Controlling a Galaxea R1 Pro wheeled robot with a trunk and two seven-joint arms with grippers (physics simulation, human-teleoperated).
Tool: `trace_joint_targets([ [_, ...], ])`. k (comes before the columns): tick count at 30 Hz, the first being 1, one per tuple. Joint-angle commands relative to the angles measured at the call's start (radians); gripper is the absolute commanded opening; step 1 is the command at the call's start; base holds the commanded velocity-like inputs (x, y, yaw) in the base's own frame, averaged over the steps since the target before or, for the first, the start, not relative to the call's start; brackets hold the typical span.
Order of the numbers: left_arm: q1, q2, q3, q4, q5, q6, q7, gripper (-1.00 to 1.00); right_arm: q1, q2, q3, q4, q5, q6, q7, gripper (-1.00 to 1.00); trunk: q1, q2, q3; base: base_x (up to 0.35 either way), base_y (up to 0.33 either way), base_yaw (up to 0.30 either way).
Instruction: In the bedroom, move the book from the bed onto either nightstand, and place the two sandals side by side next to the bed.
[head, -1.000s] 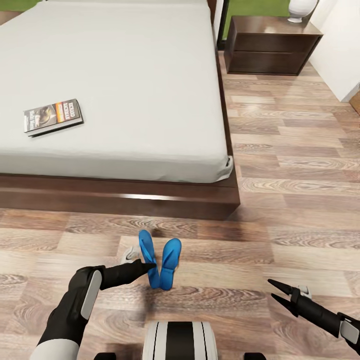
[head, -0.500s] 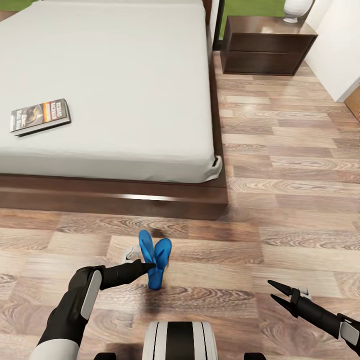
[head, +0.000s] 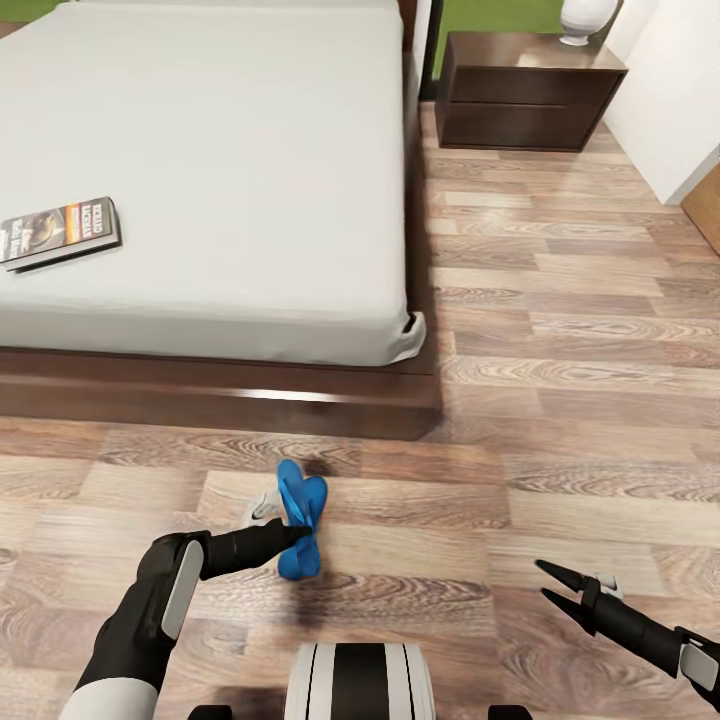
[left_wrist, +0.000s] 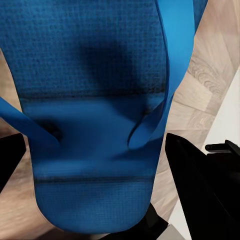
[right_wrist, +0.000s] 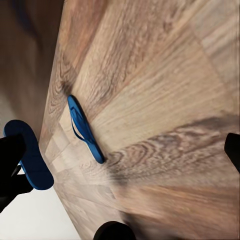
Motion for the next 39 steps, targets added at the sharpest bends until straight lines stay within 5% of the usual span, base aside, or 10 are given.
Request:
trace_joint_targets([
  [1,0.000,-0.001,0.003,-0.001,-0.006,0.004,-0.009,-1.00,-0.001,0.000,-0.007,0.003,0.003,0.009,0.003,1.00,0.000,0.000,-0.001,0.000,-0.166,0.000],
  [23,0.000,0.010,0.002,-0.002,-0.009,0.005,-0.006,-1.00,-0.001,0.000,-0.007,0.003,0.003,0.009,0.002,1.00,0.000,0.000,-0.001,0.000,-0.136,0.000],
  [27,-0.018,0.006,-0.001,-0.002,-0.030,0.006,0.031,-1.00,-0.001,0.000,-0.007,0.003,0.003,0.009,0.002,1.00,0.000,0.000,-0.001,0.000,-0.004,0.000],
  [34,-0.063,-0.008,-0.064,-0.002,-0.067,0.008,0.107,-1.00,-0.001,0.000,-0.007,0.004,0.002,0.009,0.000,1.00,0.000,0.000,-0.001,0.000,0.000,0.000],
  [39,-0.094,-0.046,-0.113,0.004,-0.083,0.008,0.125,-1.00,-0.001,0.000,-0.007,0.004,0.002,0.009,0.000,1.00,0.000,0.000,-0.001,0.000,0.000,0.000],
])
